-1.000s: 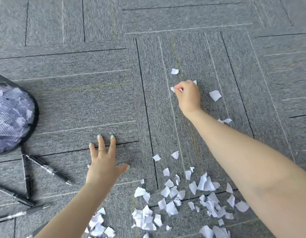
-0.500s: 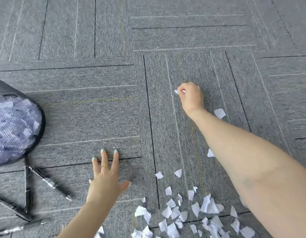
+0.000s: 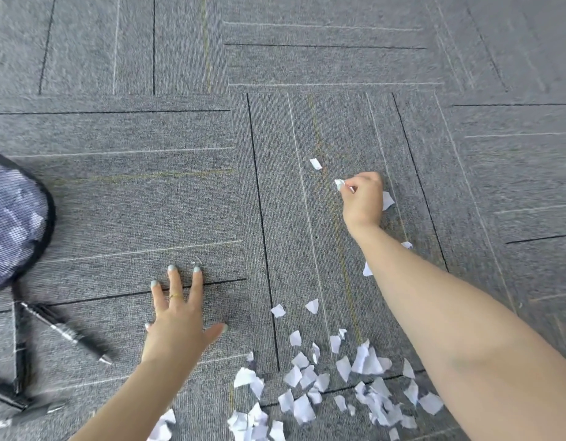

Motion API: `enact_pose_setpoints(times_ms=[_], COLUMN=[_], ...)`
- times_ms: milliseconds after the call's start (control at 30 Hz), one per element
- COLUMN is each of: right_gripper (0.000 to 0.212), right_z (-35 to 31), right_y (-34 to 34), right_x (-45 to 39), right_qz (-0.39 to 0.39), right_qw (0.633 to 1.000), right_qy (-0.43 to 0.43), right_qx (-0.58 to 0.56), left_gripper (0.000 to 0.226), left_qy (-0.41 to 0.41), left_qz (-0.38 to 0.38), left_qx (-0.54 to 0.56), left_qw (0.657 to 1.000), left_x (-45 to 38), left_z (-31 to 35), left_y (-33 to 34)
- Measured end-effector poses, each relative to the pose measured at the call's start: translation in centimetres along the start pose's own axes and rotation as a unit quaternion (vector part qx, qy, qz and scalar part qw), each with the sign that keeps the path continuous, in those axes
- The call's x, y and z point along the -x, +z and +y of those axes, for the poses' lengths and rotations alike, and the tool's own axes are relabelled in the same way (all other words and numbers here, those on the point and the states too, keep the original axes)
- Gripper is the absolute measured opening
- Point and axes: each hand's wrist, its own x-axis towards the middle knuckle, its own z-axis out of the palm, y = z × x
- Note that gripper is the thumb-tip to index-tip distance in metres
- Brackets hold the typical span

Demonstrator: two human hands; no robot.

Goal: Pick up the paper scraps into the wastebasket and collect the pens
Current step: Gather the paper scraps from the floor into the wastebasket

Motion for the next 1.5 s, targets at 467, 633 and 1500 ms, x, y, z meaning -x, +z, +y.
enact_pose_setpoints(times_ms=[467, 633, 1500], right_gripper=[0.032, 0.023, 0.024], right_z=[7.6, 8.6, -2.6], right_y=[-5.0, -5.1, -9.3], right_x=[0.0, 1.6, 10.4], right_qz=[-0.005, 0.093, -0.31], right_qw=[0.998, 0.982, 0.757], right_qy=[0.023, 0.005, 0.308], right_qx=[0.06, 0.164, -0.486], left_gripper=[0.104, 0.103, 0.102], left_qy=[0.005, 0.006, 0.002], left_qz=[0.015, 0.022, 0.03], left_qx=[-0.017, -0.011, 0.05], left_qw=[1.0, 1.0, 0.998], left_x=[0.0, 0.1, 0.5], left_z=[0.0, 0.1, 0.2], left_y=[0.1, 0.1, -0.3])
